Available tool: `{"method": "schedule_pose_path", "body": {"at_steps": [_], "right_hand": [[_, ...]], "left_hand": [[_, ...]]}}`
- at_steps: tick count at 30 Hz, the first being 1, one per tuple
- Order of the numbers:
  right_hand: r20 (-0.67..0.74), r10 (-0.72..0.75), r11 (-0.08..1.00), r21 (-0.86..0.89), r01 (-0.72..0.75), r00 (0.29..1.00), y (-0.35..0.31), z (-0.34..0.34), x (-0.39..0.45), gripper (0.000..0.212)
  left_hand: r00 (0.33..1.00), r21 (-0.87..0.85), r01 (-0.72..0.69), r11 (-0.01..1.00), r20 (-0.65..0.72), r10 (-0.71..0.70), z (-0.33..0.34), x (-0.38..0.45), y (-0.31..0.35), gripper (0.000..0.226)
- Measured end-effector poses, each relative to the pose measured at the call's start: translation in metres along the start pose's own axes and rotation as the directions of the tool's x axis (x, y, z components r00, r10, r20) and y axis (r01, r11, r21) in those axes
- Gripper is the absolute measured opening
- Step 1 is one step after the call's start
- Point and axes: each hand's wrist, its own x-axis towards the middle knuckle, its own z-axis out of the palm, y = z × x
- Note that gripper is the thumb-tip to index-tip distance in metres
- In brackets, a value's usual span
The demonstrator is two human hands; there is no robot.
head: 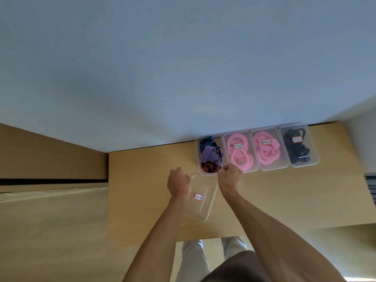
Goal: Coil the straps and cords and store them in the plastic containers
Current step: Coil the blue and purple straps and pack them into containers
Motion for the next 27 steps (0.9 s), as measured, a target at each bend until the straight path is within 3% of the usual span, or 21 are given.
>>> {"method": "schedule_pose_path", "body": {"at_steps": [2,5,11,15,20,25,27], "right_hand": [[0.17,0.154,0.983,-0.128,-0.133,0.973,0.015,0.012,-0.009,0.027],[0.299,0.256,0.947,-0.269,-0.176,0.919,0.031,0.035,-0.023,0.031],[0.202,0.317,0.943,-0.166,-0.287,0.926,0.045,0.058,-0.042,0.028],[0.246,0.39,0.921,-0.09,-0.379,0.887,0.052,0.052,-0.045,0.032],[0.248,0.319,0.942,0.02,-0.335,0.915,0.032,0.023,-0.053,0.03],[0.243,0.173,0.978,0.073,-0.196,0.955,-0.008,-0.004,-0.056,0.033],[0.216,0.118,0.984,0.108,-0.143,0.969,-0.022,-0.011,-0.054,0.022]], "left_hand": [[0.988,0.07,0.068,0.995,0.131,-0.077,0.01,-0.01,-0.025,0.025],[0.971,0.027,0.084,0.996,0.223,-0.087,0.023,-0.019,-0.044,0.019],[0.982,-0.064,0.084,0.994,0.173,-0.072,0.033,-0.021,-0.047,0.015],[0.983,-0.116,0.034,0.993,0.183,-0.012,0.028,-0.03,-0.053,0.016],[0.97,-0.318,-0.029,0.948,0.219,0.103,-0.002,-0.035,-0.052,0.015],[0.955,-0.417,0.03,0.909,0.28,0.097,-0.052,-0.035,-0.032,0.018],[0.963,-0.438,0.039,0.898,0.257,0.084,-0.065,-0.031,-0.019,0.02]]}}
